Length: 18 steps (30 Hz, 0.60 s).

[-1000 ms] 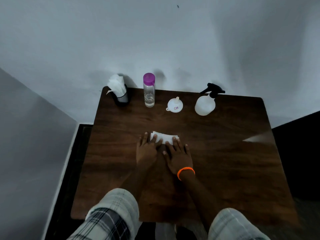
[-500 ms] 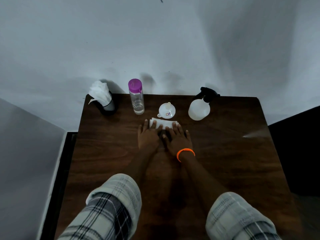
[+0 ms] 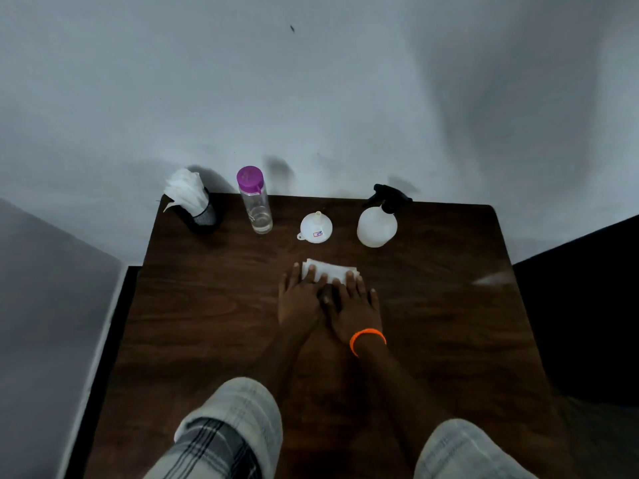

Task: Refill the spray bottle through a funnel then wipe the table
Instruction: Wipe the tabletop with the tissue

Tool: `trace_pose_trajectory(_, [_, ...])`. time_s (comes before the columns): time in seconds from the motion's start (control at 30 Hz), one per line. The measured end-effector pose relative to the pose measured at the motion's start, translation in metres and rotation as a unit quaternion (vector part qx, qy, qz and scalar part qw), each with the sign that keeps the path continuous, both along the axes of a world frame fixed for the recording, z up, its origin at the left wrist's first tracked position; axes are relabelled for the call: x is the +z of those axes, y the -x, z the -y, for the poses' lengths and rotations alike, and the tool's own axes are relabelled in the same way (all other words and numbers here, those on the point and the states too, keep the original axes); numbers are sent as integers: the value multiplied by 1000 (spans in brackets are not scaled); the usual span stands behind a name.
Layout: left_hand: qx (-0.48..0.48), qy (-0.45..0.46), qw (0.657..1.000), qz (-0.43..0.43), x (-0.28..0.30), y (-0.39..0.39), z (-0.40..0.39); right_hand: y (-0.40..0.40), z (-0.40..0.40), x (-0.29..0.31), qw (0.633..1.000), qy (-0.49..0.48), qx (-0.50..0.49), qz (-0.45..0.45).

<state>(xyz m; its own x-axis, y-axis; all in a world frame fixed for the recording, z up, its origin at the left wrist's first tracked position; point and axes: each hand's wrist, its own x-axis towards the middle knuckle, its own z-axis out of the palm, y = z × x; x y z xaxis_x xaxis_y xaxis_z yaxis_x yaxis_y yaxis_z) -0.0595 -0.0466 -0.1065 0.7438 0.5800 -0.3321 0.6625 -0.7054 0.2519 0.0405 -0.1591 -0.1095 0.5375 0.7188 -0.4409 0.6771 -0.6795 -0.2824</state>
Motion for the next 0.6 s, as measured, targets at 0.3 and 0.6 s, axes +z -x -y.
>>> trace_pose_trajectory(0.3, [46,22,999,-11,12,45,65,40,63,-6,999,-19,36,21])
trace_pose_trajectory(0.6, [43,22,997,-52,4,104,131,73,131,-11,993,-29,111,29])
